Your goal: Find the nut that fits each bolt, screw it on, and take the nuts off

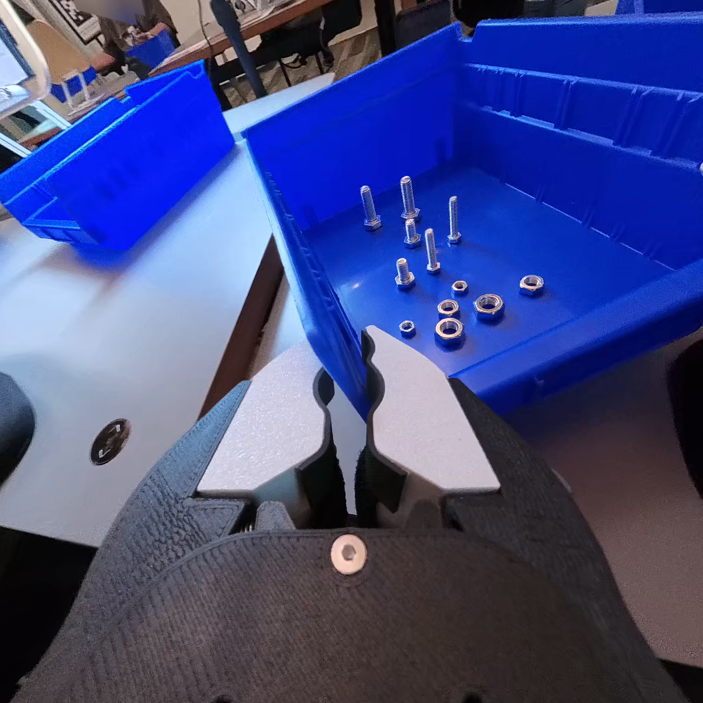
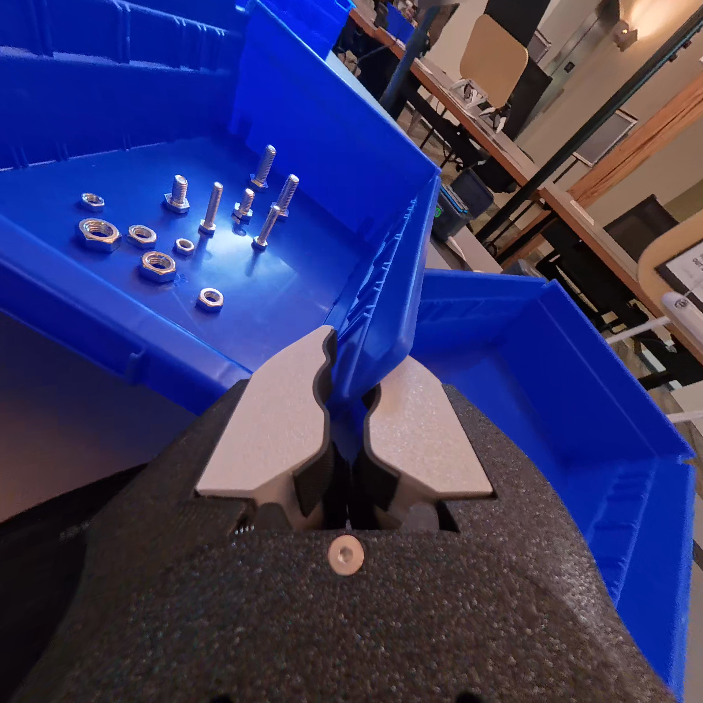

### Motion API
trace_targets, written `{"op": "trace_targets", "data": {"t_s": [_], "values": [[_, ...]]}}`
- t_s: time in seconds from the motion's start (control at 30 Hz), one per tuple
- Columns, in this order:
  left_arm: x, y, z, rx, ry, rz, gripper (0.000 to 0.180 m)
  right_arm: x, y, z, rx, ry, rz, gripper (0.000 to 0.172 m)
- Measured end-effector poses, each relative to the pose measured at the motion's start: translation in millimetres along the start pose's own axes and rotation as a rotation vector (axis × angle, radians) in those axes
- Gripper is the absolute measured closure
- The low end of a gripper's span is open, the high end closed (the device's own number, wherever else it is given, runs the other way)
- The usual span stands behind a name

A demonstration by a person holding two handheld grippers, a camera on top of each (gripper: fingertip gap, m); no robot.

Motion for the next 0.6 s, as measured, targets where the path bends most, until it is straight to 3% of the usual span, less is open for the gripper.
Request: {"op": "trace_targets", "data": {"t_s": [0.6], "values": [[24.2, 31.6, -6.0, 0.04, -0.013, -0.068, 0.167, 19.7, 4.2, -32.4, -0.062, 0.077, 0.003, 0.158]]}}
Point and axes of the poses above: each gripper's, where its closed fingertips meet, y out along the fingers, z out of its top, x = y × z across the jaws, the point moved 8 cm from there along -y, back along the fingers, and after that the axes turned 15 degrees about -z, right-handed, at the moved point
